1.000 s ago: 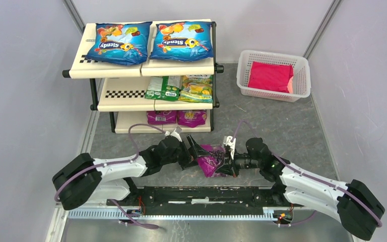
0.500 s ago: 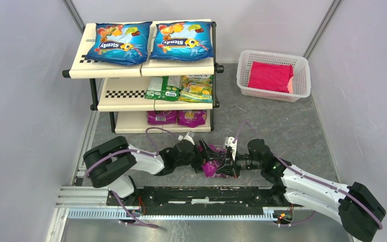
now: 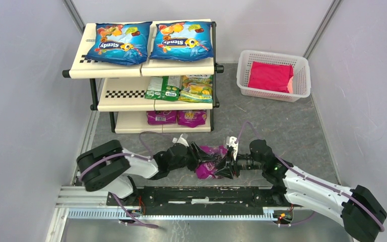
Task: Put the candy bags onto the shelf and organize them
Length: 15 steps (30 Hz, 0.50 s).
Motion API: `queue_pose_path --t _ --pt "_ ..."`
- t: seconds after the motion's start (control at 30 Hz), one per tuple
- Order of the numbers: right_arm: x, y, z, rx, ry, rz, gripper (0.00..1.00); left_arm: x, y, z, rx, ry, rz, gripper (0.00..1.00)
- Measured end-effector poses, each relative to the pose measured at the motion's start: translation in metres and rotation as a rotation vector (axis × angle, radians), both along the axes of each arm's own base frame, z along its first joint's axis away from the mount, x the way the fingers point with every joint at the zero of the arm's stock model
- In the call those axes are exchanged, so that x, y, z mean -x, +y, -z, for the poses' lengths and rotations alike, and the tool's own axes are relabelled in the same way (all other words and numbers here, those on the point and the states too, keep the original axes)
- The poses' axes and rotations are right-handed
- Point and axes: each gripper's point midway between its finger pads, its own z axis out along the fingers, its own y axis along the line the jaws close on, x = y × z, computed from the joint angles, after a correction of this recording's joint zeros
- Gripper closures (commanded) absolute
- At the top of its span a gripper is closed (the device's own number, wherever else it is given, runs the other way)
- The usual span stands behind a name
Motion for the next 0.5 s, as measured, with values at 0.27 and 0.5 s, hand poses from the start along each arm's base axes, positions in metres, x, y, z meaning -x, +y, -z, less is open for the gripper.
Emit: queue_pose_path --t 0.27,0.5 --pt "-0.023 0.0 -0.028 -0.004 -0.073 0.104 0.44 0.002 0.052 -0.016 -0.031 -0.003 -0.098 0.48" --pt "-0.055 -0.007 -0.086 -0.073 -0.222 0.269 0.38 -0.007 0.106 -0.069 -0.059 -0.078 -0.265 0.47"
